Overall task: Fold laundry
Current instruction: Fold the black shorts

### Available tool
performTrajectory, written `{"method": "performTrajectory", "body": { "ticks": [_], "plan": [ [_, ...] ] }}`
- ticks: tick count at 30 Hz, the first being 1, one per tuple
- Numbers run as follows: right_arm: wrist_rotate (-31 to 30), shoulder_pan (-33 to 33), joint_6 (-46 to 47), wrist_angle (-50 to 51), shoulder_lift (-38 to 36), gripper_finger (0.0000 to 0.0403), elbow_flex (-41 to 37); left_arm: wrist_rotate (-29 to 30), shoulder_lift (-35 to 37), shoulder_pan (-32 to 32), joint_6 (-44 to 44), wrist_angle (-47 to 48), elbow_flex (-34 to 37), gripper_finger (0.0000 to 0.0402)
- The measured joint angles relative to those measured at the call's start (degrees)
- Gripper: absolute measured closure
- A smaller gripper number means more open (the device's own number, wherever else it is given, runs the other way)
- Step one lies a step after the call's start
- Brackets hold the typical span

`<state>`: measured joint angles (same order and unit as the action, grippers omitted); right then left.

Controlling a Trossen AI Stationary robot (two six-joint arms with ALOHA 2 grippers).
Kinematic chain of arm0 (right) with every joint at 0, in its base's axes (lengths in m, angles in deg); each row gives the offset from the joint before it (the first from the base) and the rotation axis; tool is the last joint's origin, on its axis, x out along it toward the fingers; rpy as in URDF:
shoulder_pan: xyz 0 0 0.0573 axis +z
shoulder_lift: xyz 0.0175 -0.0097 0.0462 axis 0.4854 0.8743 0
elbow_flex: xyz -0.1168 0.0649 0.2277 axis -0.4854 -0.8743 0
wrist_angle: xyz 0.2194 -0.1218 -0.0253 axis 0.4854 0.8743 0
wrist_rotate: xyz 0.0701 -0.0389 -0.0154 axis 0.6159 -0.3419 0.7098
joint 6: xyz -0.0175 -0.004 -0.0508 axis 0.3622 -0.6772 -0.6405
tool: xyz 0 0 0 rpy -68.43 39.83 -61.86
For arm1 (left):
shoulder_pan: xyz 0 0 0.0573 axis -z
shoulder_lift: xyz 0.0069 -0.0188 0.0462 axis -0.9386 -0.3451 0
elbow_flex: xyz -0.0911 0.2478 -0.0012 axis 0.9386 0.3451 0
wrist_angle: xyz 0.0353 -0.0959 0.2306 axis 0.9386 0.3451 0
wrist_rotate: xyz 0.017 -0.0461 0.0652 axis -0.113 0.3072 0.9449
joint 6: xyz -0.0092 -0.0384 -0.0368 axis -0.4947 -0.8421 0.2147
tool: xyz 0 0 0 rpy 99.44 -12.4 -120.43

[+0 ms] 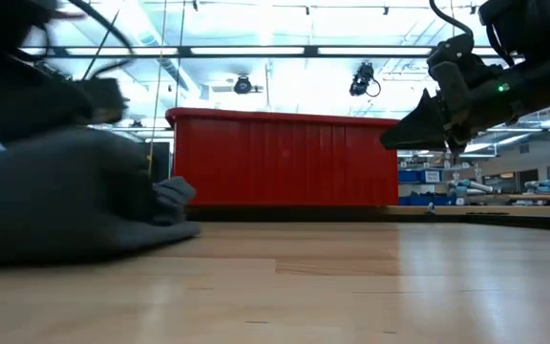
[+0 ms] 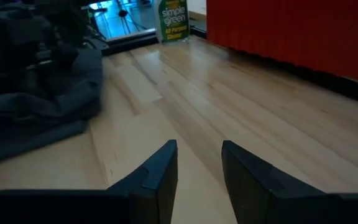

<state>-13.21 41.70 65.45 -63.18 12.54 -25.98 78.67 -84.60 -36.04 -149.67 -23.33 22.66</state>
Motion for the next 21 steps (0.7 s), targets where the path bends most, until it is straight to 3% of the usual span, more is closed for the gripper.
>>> {"method": "performTrajectory", "body": {
  "ticks": [5,9,16,21],
  "plan": [
    [0.4,0.0,-0.1,-0.2,0.0,0.0270,0.0,1.8,0.2,7.2,-10.5,3.2,-0.1,0.0285],
    [0.4,0.0,-0.2,-0.9,0.0,0.0270,0.0,4.0,0.9,9.2,-12.5,4.0,-0.7,0.0285],
    [0.4,-0.1,-2.9,-4.7,0.0,0.0270,0.0,2.6,5.6,3.9,-0.4,6.9,-5.3,0.0285],
    [0.5,-1.2,-4.2,-5.6,0.0,0.0270,0.0,5.3,7.9,-4.5,6.9,6.5,-5.8,0.0285]
  ]
}}
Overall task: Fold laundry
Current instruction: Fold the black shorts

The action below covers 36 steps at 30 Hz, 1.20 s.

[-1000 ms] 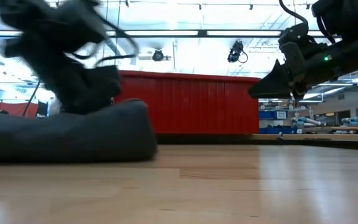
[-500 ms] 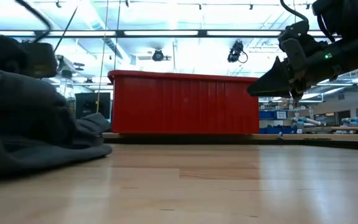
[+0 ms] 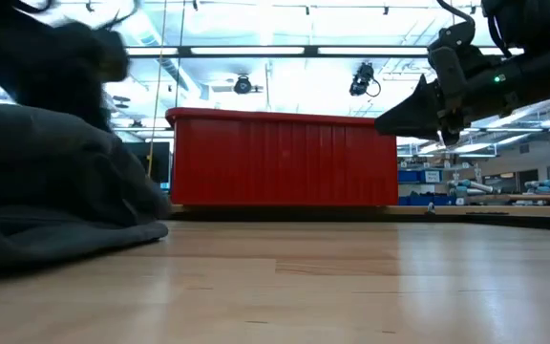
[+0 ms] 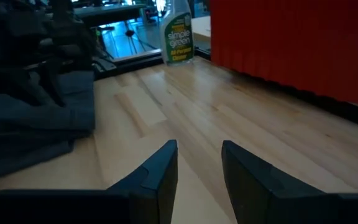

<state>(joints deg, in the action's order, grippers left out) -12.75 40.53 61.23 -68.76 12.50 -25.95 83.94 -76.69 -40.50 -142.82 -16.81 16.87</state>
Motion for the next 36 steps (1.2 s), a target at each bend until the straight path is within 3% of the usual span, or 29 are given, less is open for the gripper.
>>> {"method": "performTrajectory", "body": {
  "ticks": [4,8,13,20,36],
  "plan": [
    [1.2,-1.2,-0.2,0.1,0.0,0.0270,0.0,-5.6,-2.8,-6.8,4.7,-5.5,0.7,0.0285],
    [2.6,-1.8,-0.3,0.5,0.0,0.0270,0.0,-11.8,-8.1,-6.9,1.9,-7.4,1.1,0.0285],
    [3.0,-1.8,0.2,1.9,0.0,0.0270,0.0,-10.2,-10.1,0.2,-7.1,-5.1,0.9,0.0285],
    [3.0,-1.8,1.7,3.2,0.0,0.0270,0.0,-5.9,-6.5,7.7,-16.2,-0.8,1.2,0.0285],
    [2.6,-2.8,1.7,2.8,0.0,0.0270,0.0,-4.1,7.1,6.8,-5.6,-1.1,1.2,0.0285]
  ]
}}
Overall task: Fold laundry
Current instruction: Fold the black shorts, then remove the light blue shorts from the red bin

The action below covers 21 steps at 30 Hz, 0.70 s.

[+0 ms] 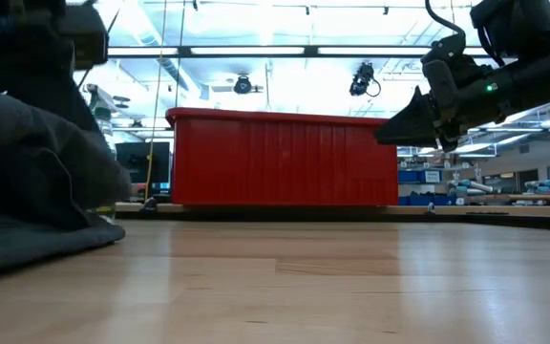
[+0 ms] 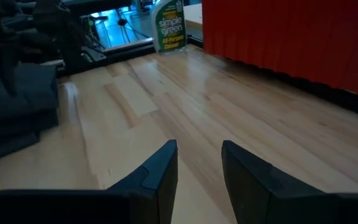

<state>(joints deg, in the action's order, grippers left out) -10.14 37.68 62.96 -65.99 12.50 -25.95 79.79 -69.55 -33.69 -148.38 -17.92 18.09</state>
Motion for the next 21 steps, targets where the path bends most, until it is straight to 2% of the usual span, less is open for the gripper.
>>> {"method": "performTrajectory", "body": {
  "ticks": [6,10,18,20,21],
  "plan": [
    [0.2,-1.3,-0.1,-0.8,0.0,0.0270,0.0,6.7,3.6,-0.6,5.3,-0.6,-0.1,0.0285],
    [1.9,-1.7,0.0,-0.8,0.0,0.0270,0.0,7.4,4.5,-3.1,9.5,-0.5,-0.1,0.0285],
    [3.2,-1.7,-0.3,-0.8,0.0,0.0270,0.0,12.5,4.5,-13.4,18.9,-4.1,-0.1,0.0285],
    [3.3,-1.7,-1.7,-0.8,0.0,0.0270,0.0,11.5,4.5,-17.5,25.6,-8.1,-0.1,0.0285],
    [3.3,-1.7,-2.8,-0.9,0.0,0.0270,0.0,8.7,4.5,-19.9,30.1,-10.9,-0.1,0.0285]
  ]
}}
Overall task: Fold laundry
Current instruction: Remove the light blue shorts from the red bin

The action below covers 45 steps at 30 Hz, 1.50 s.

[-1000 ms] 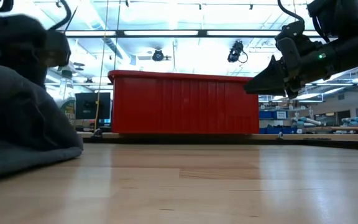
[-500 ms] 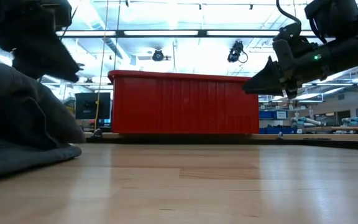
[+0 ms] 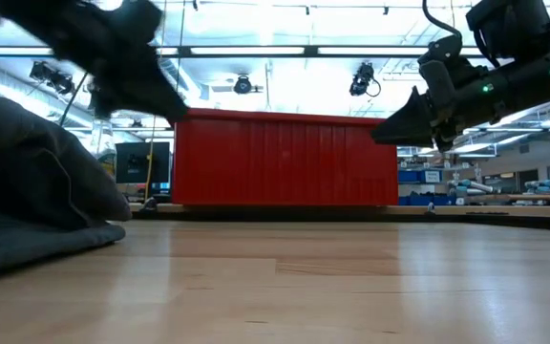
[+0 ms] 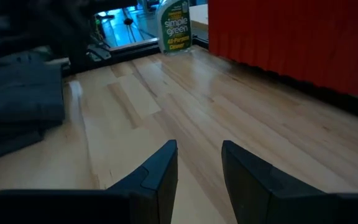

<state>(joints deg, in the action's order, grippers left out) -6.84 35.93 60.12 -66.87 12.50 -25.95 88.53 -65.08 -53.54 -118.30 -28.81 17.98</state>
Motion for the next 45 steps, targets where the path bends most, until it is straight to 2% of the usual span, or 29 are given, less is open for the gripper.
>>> {"method": "performTrajectory", "body": {
  "ticks": [3,5,8,12,15,17,20,23,26,30,33,38,42,45],
  "plan": [
    [0.0,0.0,-4.0,-0.4,0.0,0.0270,0.0,-14.7,0.0,-8.5,10.1,-8.4,0.0,0.0285],
    [0.0,0.0,-6.7,-0.3,0.0,0.0270,0.0,-20.3,0.0,-14.4,13.9,-12.4,-0.1,0.0285],
    [-1.1,-0.3,-10.1,-0.3,0.0,0.0270,0.0,-21.8,0.8,-23.1,22.4,-13.1,-2.0,0.0285],
    [-5.0,-2.7,-13.2,-1.6,0.0,0.0270,0.0,-22.9,1.1,-34.0,34.9,-13.9,-9.1,0.0285],
    [-6.3,-5.6,-14.7,-5.4,0.0,0.0270,0.0,-29.1,-0.3,-41.1,39.8,-13.7,-15.4,0.0285],
    [-3.7,-7.7,-14.4,-6.4,0.0,0.0270,0.3,-34.8,-2.0,-45.5,40.8,-12.2,-19.3,0.0285],
    [4.4,-11.3,-13.8,-3.7,0.0,0.0272,3.2,-41.5,-6.5,-50.3,40.8,-11.5,-22.8,0.0285],
    [8.4,-13.8,-12.0,3.2,0.0,0.0275,8.1,-42.9,-12.2,-52.9,39.5,-11.2,-23.8,0.0285],
    [8.6,-15.1,-11.3,11.8,0.0,0.0276,13.4,-43.4,-17.7,-54.7,38.1,-11.4,-24.4,0.0285],
    [8.6,-15.3,-9.9,18.9,0.0,0.0276,18.4,-46.7,-20.4,-56.2,37.8,-12.0,-25.1,0.0285],
    [10.0,-15.2,-8.1,21.6,0.0,0.0276,20.6,-48.2,-20.2,-56.0,37.3,-8.2,-25.2,0.0285],
    [14.8,-15.1,-4.9,22.1,0.0,0.0276,21.2,-48.5,-20.0,-53.3,38.8,3.2,-24.9,0.0285],
    [15.3,-15.1,-4.2,20.8,0.0,0.0277,21.2,-48.1,-20.0,-50.3,42.2,11.9,-24.8,0.0286],
    [15.0,-15.5,-5.6,20.5,0.0,0.0277,23.3,-46.1,-20.0,-48.7,43.1,13.2,-24.9,0.0286]
  ]
}}
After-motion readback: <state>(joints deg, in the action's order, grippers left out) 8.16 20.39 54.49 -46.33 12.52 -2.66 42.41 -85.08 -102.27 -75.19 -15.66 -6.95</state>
